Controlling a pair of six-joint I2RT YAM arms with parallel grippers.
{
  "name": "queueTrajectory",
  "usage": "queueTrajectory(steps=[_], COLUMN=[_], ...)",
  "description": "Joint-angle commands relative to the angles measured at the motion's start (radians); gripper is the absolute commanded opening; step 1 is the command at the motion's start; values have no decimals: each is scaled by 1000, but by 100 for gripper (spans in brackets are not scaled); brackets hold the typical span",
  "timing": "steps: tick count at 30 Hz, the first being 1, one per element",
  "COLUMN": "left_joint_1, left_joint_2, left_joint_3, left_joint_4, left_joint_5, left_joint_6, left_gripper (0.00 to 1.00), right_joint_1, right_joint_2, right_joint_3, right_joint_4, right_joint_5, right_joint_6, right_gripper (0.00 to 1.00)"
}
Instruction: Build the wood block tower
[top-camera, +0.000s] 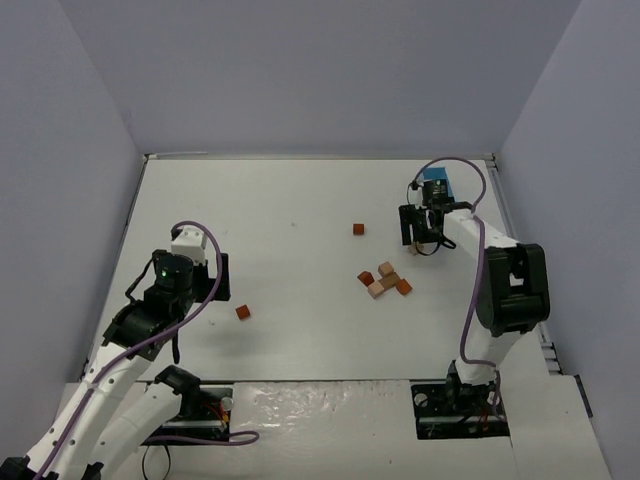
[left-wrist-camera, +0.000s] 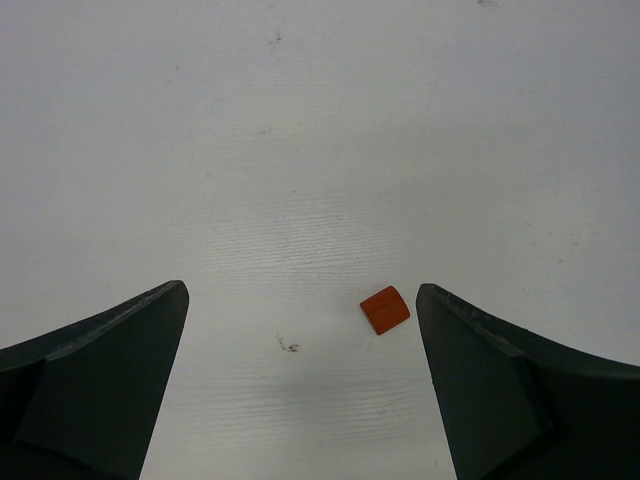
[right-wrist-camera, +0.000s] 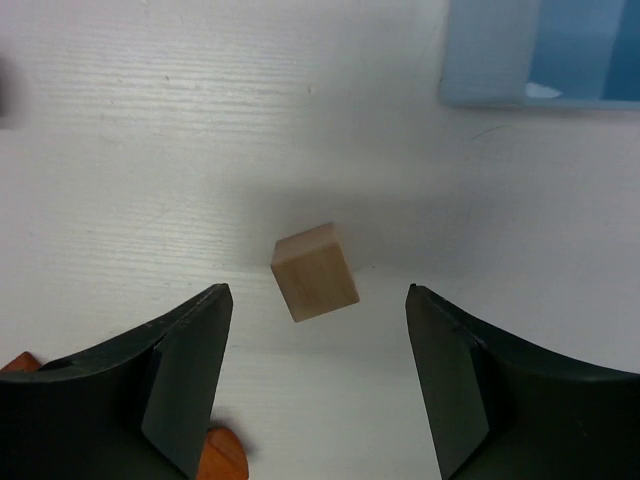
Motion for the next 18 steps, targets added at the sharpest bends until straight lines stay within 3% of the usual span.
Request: queueTrajectory(steps=[1,5,9,18], left_joint_1=[8,10,11,13], left_joint_2=[10,9,13,19], left_joint_3=[16,16,14,16], left_joint_4=[59,61,61,62], left_joint_5=[5,8,9,20], left_joint_6=[16,19,19,19], left_gripper=[97,97,97,97], right_joint_1=[29,89,168,231], right_joint_2=[-149,-227,-240,-142], right_joint_3=[59,32,-3,-66], right_joint_4=[-20,-30,-38,-38], right_joint_5=[34,11,-22,-59], right_joint_6=[4,-27,-48,-24], right_gripper=[70,70,63,65])
